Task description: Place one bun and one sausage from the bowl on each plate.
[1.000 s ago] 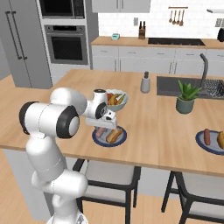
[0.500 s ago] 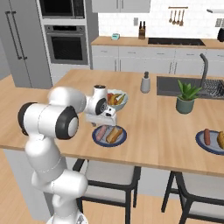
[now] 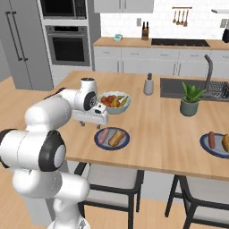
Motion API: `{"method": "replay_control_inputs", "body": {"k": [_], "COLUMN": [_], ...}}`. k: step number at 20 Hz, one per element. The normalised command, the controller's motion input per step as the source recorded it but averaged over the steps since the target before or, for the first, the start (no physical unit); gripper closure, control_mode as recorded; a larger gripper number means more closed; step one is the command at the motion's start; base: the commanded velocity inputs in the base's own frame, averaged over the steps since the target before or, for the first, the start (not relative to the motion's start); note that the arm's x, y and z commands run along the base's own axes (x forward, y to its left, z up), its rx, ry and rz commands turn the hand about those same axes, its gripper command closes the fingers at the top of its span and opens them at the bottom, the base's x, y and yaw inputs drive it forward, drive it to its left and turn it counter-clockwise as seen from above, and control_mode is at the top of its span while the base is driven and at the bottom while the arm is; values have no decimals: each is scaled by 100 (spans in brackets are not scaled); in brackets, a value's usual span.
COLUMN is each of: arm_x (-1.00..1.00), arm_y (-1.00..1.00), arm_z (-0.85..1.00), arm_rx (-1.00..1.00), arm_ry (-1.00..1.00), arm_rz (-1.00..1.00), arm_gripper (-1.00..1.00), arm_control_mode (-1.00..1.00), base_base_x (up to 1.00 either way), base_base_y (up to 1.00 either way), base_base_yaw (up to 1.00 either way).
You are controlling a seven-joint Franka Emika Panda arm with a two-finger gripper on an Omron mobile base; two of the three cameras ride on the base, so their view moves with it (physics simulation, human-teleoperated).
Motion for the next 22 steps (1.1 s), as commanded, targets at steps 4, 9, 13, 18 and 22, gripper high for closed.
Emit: {"method": "replay_control_inputs", "body": {"k": [4,9,13,18,22], "arm_x": [-52,-72,-51,-45,-30], "arm_y": [2,5,26,7,0], "arm_z": [39,28,47,41,52], "arm_rx": [0,0,0,0,0], "arm_ry": [-7,-15,-20,-11,-6], "arm_rz": [0,7,14,7,1], "arm_gripper": [-100,-100,-100,-100,-100], "arm_control_mode": [-100,-100,-100,-100,-100], "base_base_x": [0,0,0,0,0], "base_base_y": [0,0,0,0,0], "base_base_yaw": [0,0,0,0,0]}}
